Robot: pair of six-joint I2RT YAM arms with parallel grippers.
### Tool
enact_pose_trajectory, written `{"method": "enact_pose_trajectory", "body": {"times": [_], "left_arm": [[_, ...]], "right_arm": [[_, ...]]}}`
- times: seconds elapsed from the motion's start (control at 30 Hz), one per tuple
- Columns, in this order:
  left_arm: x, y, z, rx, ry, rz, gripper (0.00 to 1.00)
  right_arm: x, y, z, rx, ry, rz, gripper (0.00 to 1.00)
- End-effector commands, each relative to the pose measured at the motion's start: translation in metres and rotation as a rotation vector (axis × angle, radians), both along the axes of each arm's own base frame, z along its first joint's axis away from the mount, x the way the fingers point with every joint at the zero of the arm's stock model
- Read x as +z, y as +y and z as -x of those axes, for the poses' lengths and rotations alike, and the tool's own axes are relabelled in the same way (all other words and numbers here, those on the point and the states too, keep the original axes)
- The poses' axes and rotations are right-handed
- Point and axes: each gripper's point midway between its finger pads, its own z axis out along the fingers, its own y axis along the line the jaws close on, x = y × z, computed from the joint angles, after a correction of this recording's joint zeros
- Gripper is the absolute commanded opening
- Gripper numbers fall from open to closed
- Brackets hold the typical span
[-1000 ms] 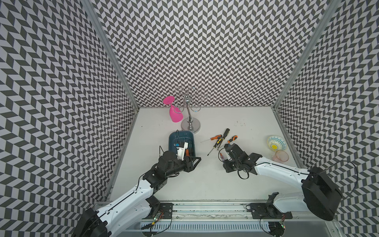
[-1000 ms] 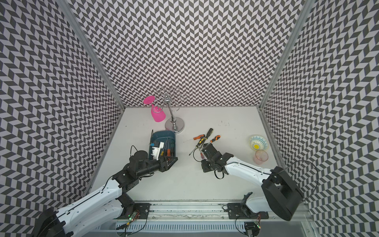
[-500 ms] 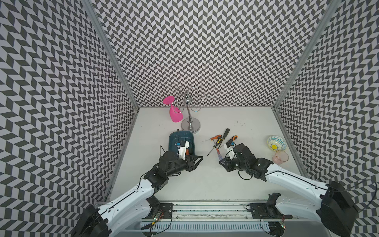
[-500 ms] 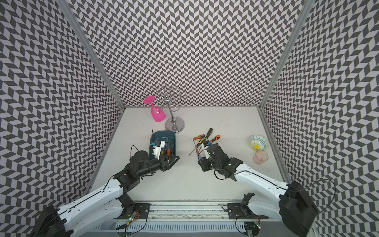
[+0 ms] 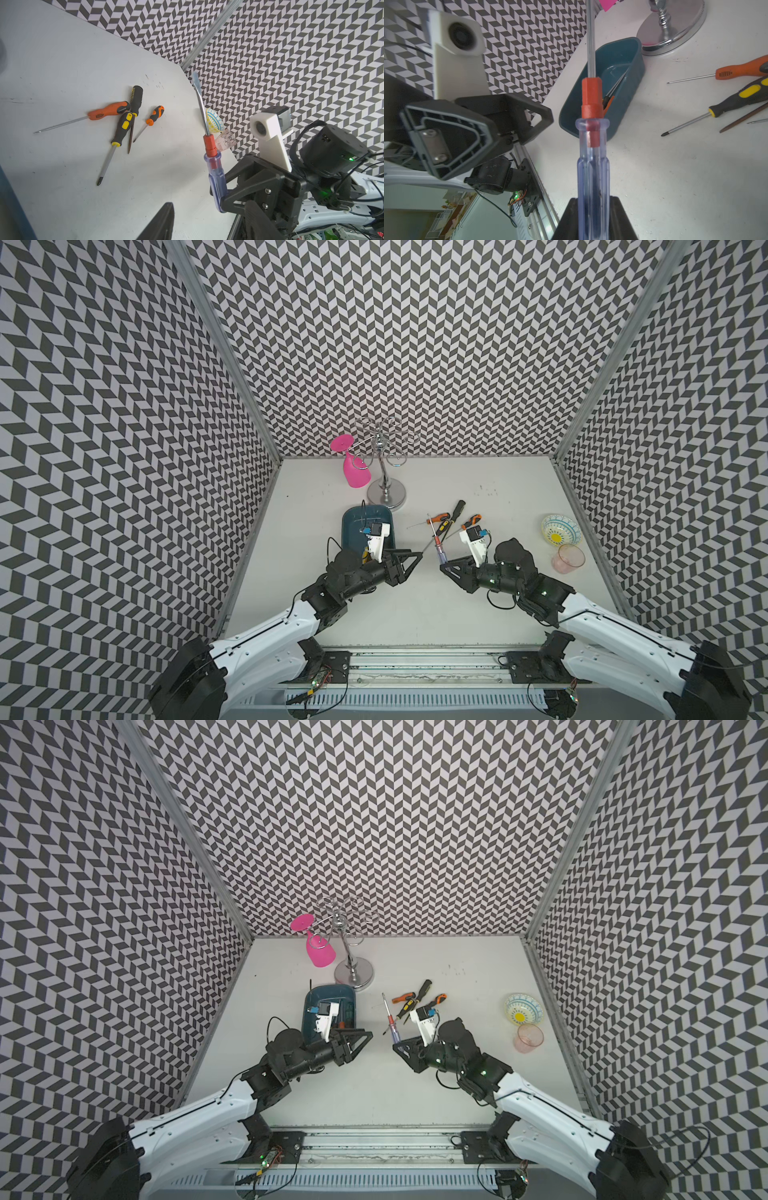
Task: Put the screwdriver on the desktop into the storage box
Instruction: Pick up the screwdriver from the center of the board.
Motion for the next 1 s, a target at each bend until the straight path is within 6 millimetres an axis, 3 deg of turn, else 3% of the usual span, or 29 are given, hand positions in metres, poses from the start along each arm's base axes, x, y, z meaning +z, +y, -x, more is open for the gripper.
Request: {"method": "enact_pose_trajectory", "body": {"times": [0.0,0.27,0.6,0.97], "left_arm": [[0.026,-0.014,-0.001,-0.017,-0.071,0.052,0.59],[0.027,-0.041,0.003,-0.071,-0.082,0.045,0.58],[0.028,-0.057,0.006,-0.113,-0.075,0.043,0.53],[0.032,-0.068,0.011,-0.153,-0.077,0.050,0.33]], "right_arm": [[0.030,0.009,0.007,0.056,-0.074,-0.120,0.16],[0.033,0.009,0.017,0.092,-0.074,-0.166,0.16],[0.042,0.006,0.025,0.109,-0.092,-0.212,0.16],[0.042,0.005,0.024,0.098,-0.090,-0.216,0.16]]}}
